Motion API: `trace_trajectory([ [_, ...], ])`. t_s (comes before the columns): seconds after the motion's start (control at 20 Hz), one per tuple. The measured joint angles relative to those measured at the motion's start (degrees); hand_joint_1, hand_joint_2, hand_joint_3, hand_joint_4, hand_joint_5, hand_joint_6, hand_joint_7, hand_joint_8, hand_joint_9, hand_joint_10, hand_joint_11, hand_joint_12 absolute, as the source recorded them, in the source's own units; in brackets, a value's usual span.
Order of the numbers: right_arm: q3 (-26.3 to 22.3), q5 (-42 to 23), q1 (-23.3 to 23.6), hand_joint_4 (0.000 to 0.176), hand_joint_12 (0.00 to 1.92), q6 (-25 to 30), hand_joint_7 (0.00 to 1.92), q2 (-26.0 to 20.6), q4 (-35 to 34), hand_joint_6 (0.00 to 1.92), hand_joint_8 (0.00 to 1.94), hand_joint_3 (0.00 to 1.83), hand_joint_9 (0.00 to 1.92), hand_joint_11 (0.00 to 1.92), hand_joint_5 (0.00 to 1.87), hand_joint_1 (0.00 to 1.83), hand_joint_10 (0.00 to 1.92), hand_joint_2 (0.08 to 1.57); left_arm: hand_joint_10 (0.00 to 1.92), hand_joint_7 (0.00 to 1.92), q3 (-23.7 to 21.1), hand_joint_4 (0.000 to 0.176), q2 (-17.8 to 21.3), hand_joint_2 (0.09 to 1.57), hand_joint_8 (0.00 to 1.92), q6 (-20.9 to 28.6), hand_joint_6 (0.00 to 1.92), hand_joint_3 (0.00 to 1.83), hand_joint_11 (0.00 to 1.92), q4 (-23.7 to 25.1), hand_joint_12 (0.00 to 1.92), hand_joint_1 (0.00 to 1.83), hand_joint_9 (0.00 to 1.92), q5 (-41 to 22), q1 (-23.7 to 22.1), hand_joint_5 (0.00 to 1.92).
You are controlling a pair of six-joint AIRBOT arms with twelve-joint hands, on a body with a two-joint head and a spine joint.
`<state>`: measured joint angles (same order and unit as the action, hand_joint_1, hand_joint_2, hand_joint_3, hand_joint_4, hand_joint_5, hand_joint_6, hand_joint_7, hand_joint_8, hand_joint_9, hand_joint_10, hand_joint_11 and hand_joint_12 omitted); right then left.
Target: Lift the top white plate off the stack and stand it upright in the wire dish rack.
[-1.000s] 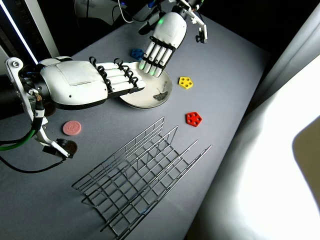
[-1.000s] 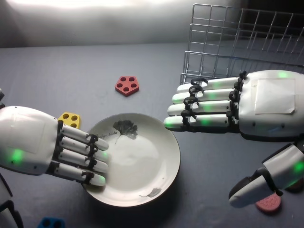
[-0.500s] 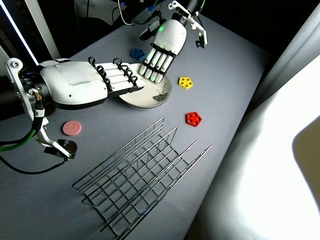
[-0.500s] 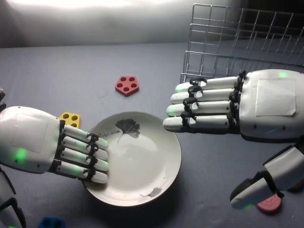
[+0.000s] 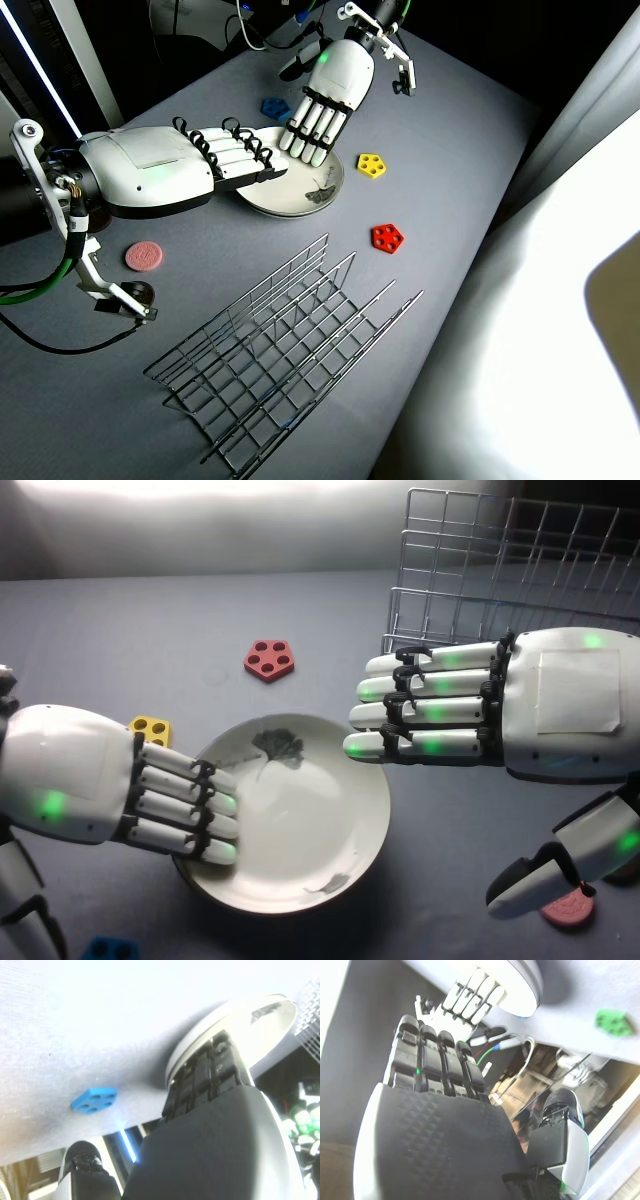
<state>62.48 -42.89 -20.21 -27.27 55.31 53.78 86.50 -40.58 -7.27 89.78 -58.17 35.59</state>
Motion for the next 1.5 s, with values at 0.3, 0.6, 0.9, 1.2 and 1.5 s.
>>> trace_trajectory([
  [0.3, 0.11, 0.02, -0.02, 0.0, 0.01, -0.87, 0.0, 0.42, 0.0, 0.0, 0.0, 0.0, 0.0, 0.01, 0.0, 0.0, 0.0, 0.92, 0.0, 0.0, 2.05, 0.0, -5.25, 0.86, 0.0, -0.17, 0.0, 0.0, 0.0, -4.28, 0.0, 0.01, 0.0, 2.67, -0.96, 0.0],
  [0.6, 0.11, 0.0, -0.44, 0.0, 0.0, -0.9, 0.0, 0.63, 0.02, 0.0, 0.0, 0.01, 0.0, 0.0, 0.0, 0.22, 0.0, 0.97, 0.0, 0.0, 2.56, 0.0, -8.15, 0.86, 0.0, -0.37, 0.0, 0.0, 0.0, -5.2, 0.0, 0.0, 0.0, 3.76, -2.34, 0.0],
  [0.9, -0.28, 0.15, -1.29, 0.0, 0.03, -6.1, 0.0, 1.29, -0.39, 0.0, 0.0, 0.01, 0.0, 0.07, 0.0, 0.82, 0.0, 1.03, 0.0, 0.0, 3.13, 0.0, -8.26, 0.86, 0.0, -0.37, 0.0, 0.0, 0.0, -5.35, 0.0, 0.0, 0.0, 3.32, -2.1, 0.0],
  [1.2, 0.83, 0.57, -4.35, 0.0, 0.04, -8.59, 0.0, 3.02, -6.03, 0.0, 0.0, 0.0, 0.0, 0.09, 0.0, 1.08, 0.0, 0.99, 0.0, 0.0, 3.82, 0.0, -8.5, 0.85, 0.0, -0.37, 0.0, 0.0, 0.0, -5.6, 0.0, 0.03, 0.0, 2.84, -2.01, 0.0],
  [1.5, 2.4, 1.86, -4.33, 0.0, 0.05, -10.03, 0.0, 4.83, -10.36, 0.0, 0.0, 0.01, 0.0, 0.09, 0.01, 1.16, 0.0, 1.04, 0.0, 0.0, 4.2, 0.0, -8.55, 0.85, 0.0, -0.37, 0.0, 0.0, 0.0, -5.97, 0.0, 0.02, 0.0, 2.62, -1.86, 0.0],
])
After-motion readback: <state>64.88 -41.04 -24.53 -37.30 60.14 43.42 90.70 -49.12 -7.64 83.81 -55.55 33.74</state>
